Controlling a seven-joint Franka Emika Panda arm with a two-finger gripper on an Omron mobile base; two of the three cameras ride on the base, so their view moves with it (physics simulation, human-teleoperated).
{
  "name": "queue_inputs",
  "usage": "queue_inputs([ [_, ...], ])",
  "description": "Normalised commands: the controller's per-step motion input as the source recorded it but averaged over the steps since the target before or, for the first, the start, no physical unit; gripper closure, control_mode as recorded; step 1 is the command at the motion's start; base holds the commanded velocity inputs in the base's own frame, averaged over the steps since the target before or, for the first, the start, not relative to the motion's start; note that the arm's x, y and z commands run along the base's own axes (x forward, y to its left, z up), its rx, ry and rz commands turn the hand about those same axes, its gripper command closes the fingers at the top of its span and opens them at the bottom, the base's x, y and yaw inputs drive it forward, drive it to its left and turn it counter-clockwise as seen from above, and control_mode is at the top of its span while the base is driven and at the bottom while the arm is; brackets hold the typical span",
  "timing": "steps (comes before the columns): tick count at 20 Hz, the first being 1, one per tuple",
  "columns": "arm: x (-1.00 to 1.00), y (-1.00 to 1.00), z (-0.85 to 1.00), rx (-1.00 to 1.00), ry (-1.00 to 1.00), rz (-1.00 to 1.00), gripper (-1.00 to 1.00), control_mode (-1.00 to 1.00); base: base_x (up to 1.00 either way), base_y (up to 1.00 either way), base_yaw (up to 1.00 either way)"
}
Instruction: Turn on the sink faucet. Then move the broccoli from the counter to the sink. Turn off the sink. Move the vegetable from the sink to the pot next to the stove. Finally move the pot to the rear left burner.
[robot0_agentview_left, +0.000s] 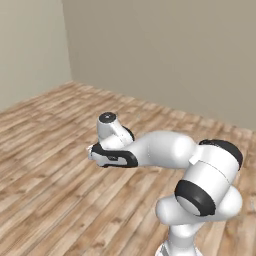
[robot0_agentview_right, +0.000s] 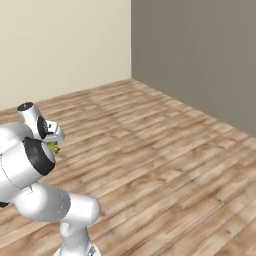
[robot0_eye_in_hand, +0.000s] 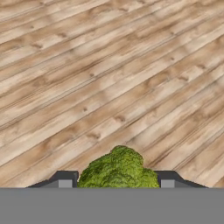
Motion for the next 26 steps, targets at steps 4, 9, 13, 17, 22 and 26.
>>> queue_inputs([
  [4, 0.00, 0.00, 0.00, 0.00, 0.00, 0.00, 1.00, 1.00, -0.07, 0.27, 0.42],
  [9, 0.00, 0.00, 0.00, 0.00, 0.00, 0.00, 1.00, 1.00, -0.07, 0.28, 0.43],
  [13, 0.00, 0.00, 0.00, 0.00, 0.00, 0.00, 1.00, 1.00, -0.07, 0.27, 0.42],
  [17, 0.00, 0.00, 0.00, 0.00, 0.00, 0.00, 1.00, 1.00, -0.07, 0.26, 0.42],
  [22, 0.00, 0.00, 0.00, 0.00, 0.00, 0.00, 1.00, 1.00, -0.06, 0.24, 0.42],
  [26, 0.00, 0.00, 0.00, 0.00, 0.00, 0.00, 1.00, 1.00, -0.06, 0.21, 0.43],
])
